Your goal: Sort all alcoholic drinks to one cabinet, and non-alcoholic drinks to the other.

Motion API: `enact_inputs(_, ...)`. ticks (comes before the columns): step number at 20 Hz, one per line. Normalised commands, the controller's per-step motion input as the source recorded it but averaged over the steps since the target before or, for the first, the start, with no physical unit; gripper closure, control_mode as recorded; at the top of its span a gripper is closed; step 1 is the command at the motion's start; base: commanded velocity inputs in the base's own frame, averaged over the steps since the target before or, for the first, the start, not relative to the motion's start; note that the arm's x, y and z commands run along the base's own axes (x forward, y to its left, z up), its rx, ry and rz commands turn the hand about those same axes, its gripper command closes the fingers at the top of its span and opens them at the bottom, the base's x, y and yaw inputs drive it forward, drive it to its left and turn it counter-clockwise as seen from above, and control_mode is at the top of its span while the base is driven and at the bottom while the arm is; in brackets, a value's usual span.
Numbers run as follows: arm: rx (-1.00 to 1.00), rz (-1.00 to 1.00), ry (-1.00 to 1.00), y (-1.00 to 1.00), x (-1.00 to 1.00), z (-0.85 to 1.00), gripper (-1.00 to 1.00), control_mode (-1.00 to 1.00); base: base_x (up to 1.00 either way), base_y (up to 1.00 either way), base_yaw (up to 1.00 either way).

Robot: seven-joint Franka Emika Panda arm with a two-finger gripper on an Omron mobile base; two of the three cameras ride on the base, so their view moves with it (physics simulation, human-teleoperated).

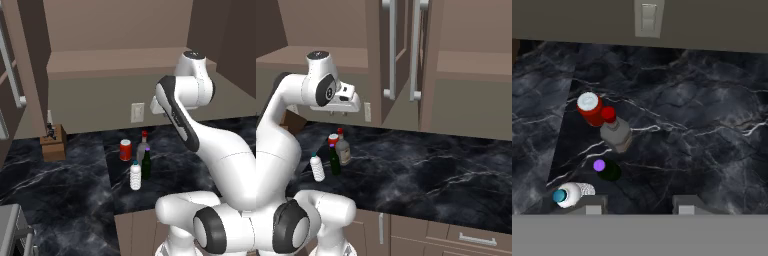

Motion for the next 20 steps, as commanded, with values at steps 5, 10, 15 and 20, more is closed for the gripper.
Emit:
enact_inputs(5,0.00,0.02,-0.01,0.00,0.00,-0.05,-1.00,-1.00,0.00,0.00,0.00)
enact_inputs(10,0.00,0.07,-0.02,0.00,0.00,-0.16,-1.00,-1.00,0.00,0.00,0.00)
enact_inputs(15,0.00,0.10,-0.01,0.00,0.00,-0.24,-1.00,-1.00,0.00,0.00,0.00)
enact_inputs(20,0.01,0.12,0.00,0.00,0.00,-0.30,-1.00,-1.00,0.00,0.00,0.00)
